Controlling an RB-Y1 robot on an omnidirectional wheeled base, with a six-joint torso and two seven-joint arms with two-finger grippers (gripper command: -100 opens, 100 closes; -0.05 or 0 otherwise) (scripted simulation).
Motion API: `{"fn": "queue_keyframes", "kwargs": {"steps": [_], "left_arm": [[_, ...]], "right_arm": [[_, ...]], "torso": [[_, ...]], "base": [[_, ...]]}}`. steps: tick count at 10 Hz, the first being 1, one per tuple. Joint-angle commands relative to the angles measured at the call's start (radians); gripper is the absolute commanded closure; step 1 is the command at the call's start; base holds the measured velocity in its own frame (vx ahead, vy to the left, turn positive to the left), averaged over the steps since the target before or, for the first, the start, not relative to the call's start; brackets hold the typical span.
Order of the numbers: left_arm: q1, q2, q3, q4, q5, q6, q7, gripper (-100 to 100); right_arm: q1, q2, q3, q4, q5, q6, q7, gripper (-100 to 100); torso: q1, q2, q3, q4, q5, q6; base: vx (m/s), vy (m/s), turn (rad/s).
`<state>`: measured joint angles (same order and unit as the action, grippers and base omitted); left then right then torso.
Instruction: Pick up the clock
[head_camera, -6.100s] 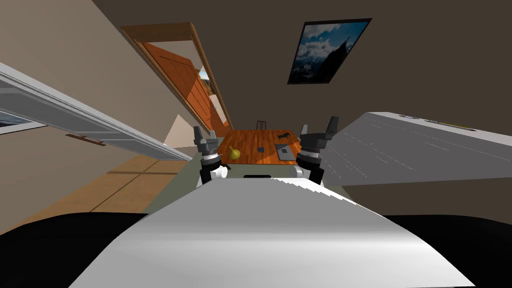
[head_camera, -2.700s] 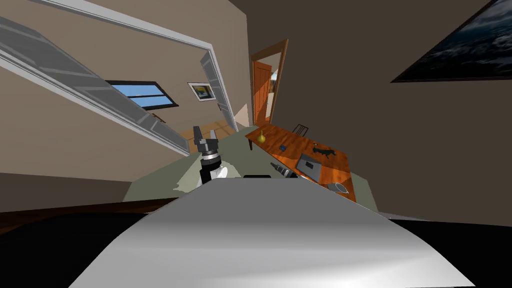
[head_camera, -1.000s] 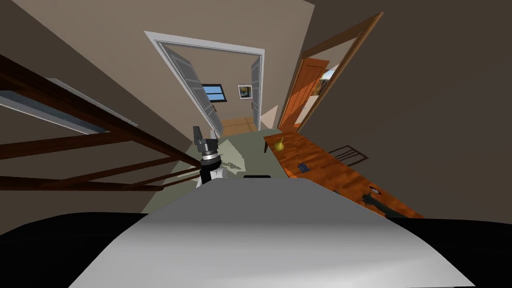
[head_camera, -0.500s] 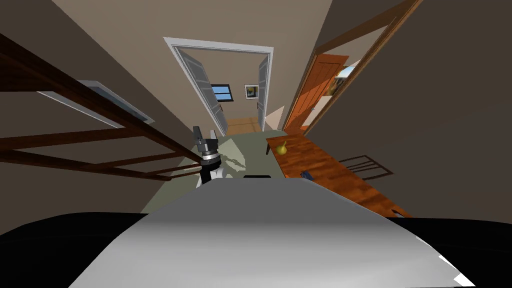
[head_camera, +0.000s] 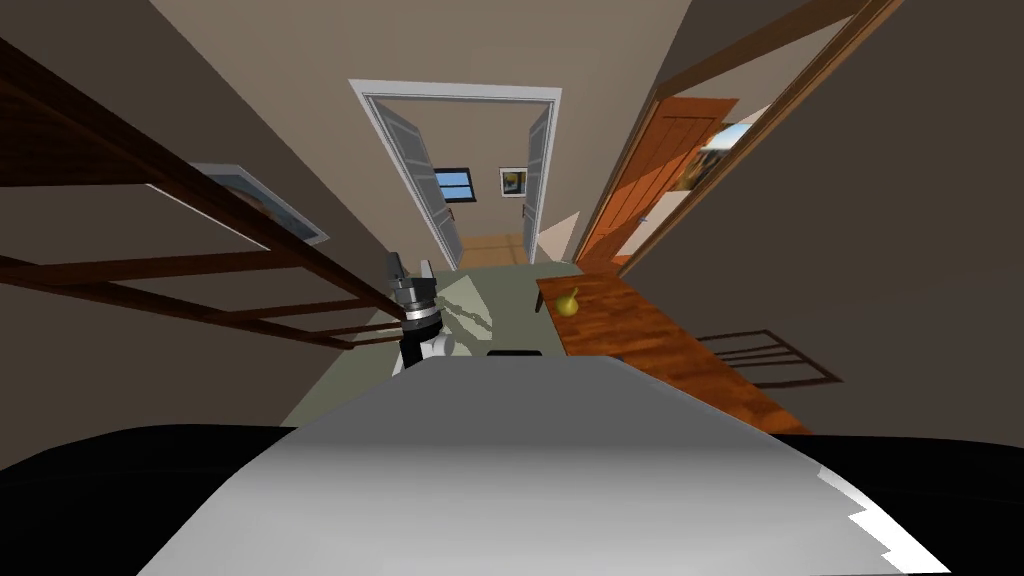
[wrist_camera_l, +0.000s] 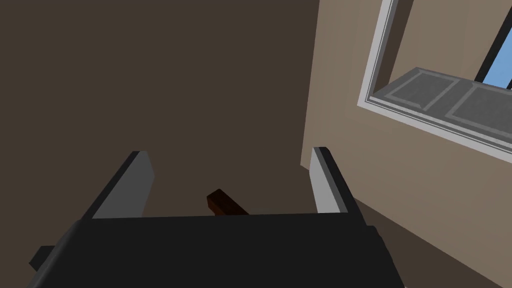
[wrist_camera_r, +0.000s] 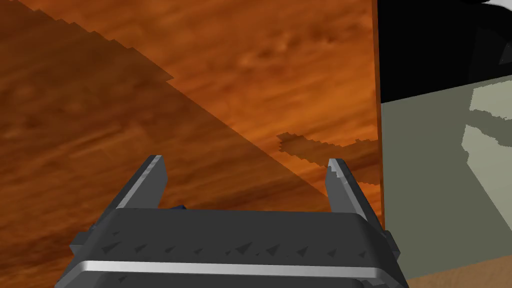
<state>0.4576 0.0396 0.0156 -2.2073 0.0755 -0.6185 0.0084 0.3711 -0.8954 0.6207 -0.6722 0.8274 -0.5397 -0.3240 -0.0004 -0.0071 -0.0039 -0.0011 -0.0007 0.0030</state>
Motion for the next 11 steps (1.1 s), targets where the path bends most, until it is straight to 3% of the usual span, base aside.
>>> {"fn": "queue_keyframes", "kwargs": {"steps": [1, 2, 3, 6, 11], "left_arm": [[0.000, 0.000, 0.000, 0.000, 0.000, 0.000, 0.000, 0], [0.000, 0.000, 0.000, 0.000, 0.000, 0.000, 0.000, 0], [0.000, 0.000, 0.000, 0.000, 0.000, 0.000, 0.000, 0], [0.000, 0.000, 0.000, 0.000, 0.000, 0.000, 0.000, 0], [0.000, 0.000, 0.000, 0.000, 0.000, 0.000, 0.000, 0]], "right_arm": [[0.015, -0.018, 0.006, 0.017, 0.013, 0.016, -0.014, -100], [0.022, -0.026, 0.007, 0.039, 0.024, 0.025, -0.019, -100], [0.022, -0.026, 0.007, 0.000, 0.024, 0.025, -0.019, -100], [0.022, -0.026, 0.007, 0.039, 0.024, 0.025, -0.019, -100], [0.035, -0.011, 0.011, 0.081, 0.050, 0.046, -0.037, -100]], "torso": [[0.000, 0.000, 0.000, 0.000, 0.000, 0.000], [-0.001, -0.001, -0.001, 0.000, 0.000, -0.001], [-0.006, -0.006, -0.003, -0.001, 0.000, -0.002], [-0.001, 0.000, 0.000, 0.000, 0.000, 0.000], [-0.007, -0.008, -0.004, -0.001, -0.002, -0.001]], "base": [[0.042, -0.015, 0.216], [0.126, -0.098, 0.355], [0.099, -0.115, 0.175], [0.006, -0.013, -0.019], [0.111, -0.083, 0.249]]}}
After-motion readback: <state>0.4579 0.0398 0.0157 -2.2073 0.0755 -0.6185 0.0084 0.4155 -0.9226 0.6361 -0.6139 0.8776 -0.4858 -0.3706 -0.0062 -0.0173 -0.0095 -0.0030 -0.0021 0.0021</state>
